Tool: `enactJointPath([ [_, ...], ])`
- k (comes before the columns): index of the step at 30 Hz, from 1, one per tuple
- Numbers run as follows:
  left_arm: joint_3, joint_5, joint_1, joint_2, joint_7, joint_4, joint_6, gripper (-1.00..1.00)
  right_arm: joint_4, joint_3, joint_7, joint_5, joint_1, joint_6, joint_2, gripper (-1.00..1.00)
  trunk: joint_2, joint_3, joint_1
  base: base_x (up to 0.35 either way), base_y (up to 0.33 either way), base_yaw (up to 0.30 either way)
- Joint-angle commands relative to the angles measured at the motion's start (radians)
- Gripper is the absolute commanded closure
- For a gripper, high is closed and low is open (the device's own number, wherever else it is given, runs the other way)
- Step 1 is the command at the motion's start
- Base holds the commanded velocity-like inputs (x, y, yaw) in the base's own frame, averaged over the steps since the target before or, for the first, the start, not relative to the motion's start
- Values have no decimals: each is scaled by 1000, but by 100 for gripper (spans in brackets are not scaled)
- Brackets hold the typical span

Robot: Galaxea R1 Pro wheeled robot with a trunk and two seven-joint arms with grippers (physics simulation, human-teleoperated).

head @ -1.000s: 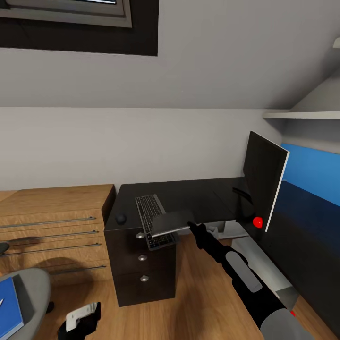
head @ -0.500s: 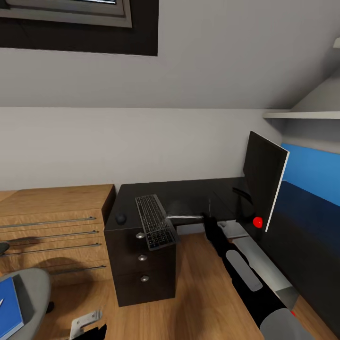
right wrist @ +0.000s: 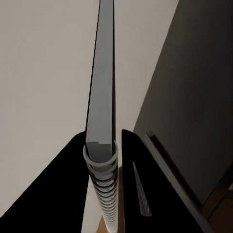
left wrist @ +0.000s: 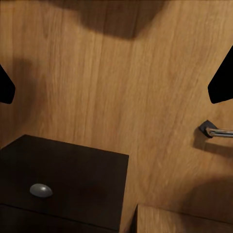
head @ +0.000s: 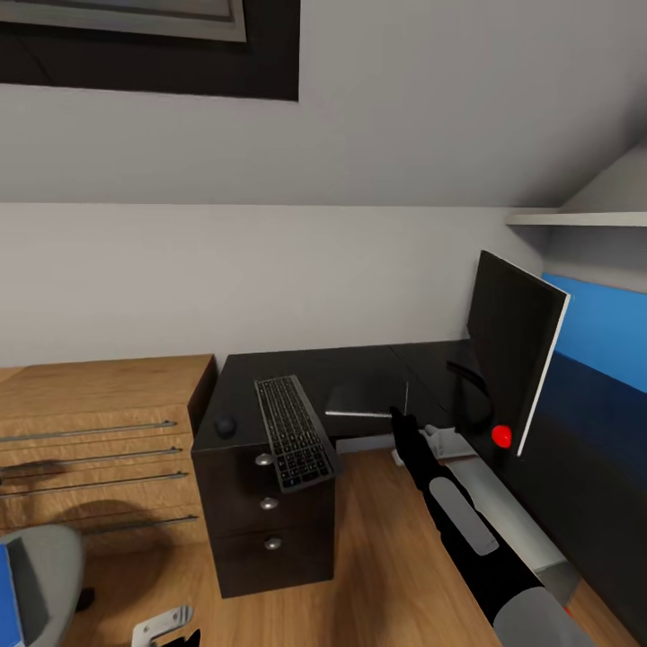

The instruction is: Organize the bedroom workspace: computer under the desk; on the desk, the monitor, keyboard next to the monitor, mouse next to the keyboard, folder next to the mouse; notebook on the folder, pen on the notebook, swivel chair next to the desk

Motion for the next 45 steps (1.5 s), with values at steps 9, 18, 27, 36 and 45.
enactJointPath([
  [9,0,10,0,0,5,10,4,-100,3,3,3,-16,-1,-6,-1,100,0,-1,0,202,0,0],
  [18,-1,10,0,-1,6,12,3,-100,7,3,5,-18,-1,-6,-2,100,0,-1,0,68,0,0],
  [27,-1,14,0,1,4,-2,8,-100,64,6,2,-19,-1,-6,3,100,0,-1,0,132,0,0],
  [36,5,16,0,2,3,-25,8,-100,78,4,-21,-21,-1,-5,3,100,-7,-4,4,5,0,0],
  [45,6,16,0,2,4,-28,8,-100,114,-12,-78,-225,-1,-1,2,100,-70,-32,39,0,0,0],
])
